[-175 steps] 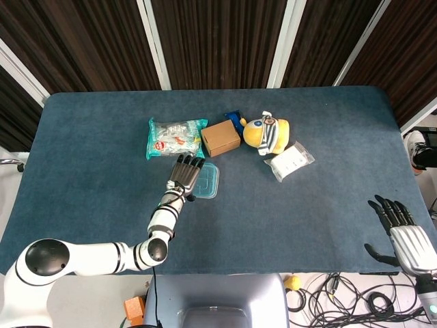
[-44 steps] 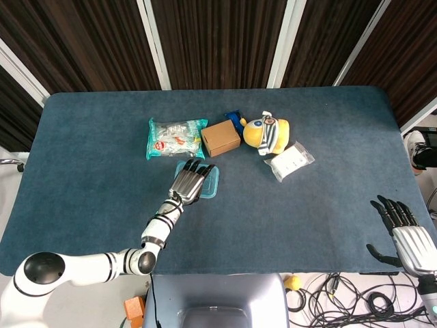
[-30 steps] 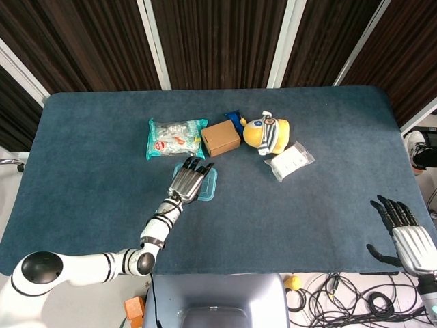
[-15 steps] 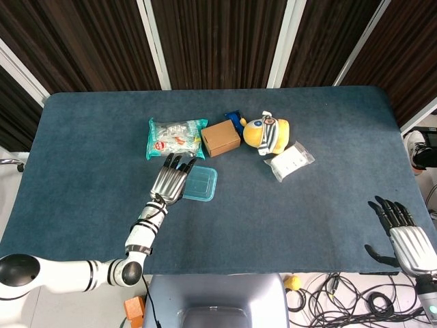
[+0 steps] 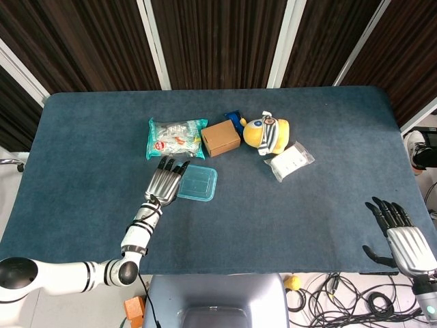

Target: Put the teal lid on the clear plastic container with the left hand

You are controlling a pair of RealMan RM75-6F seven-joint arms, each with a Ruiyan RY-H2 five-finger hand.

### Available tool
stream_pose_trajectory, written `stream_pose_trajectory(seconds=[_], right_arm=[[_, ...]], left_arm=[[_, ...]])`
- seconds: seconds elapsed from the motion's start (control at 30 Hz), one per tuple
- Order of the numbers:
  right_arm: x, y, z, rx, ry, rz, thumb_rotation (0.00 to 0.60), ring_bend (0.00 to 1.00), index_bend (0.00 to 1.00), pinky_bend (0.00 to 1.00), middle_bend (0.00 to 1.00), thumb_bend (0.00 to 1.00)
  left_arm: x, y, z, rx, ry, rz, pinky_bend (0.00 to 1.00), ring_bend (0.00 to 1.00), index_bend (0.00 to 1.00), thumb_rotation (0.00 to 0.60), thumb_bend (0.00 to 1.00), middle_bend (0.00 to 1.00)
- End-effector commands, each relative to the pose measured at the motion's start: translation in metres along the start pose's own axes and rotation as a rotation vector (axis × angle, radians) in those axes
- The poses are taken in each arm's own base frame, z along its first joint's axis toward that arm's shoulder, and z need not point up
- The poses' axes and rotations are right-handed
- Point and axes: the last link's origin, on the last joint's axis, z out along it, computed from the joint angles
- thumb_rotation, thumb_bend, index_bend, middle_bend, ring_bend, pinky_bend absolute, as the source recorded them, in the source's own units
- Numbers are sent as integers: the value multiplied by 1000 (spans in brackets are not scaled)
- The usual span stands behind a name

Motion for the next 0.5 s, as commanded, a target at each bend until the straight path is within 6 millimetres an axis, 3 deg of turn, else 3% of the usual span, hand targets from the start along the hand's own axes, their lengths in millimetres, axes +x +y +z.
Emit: stream_pose_trajectory(seconds=[0.03, 0.5], right_arm=[[0, 0, 0, -1, 2, 1, 600, 0, 0, 0, 0, 200], [4, 5, -2, -13, 12, 11, 600, 0, 0, 3, 0, 199]], left_arm=[[-6, 4, 5, -10, -18, -4, 0, 46, 0, 600, 734, 252], [-16, 6, 15, -15, -52, -7, 0, 45, 0, 600, 741, 246]])
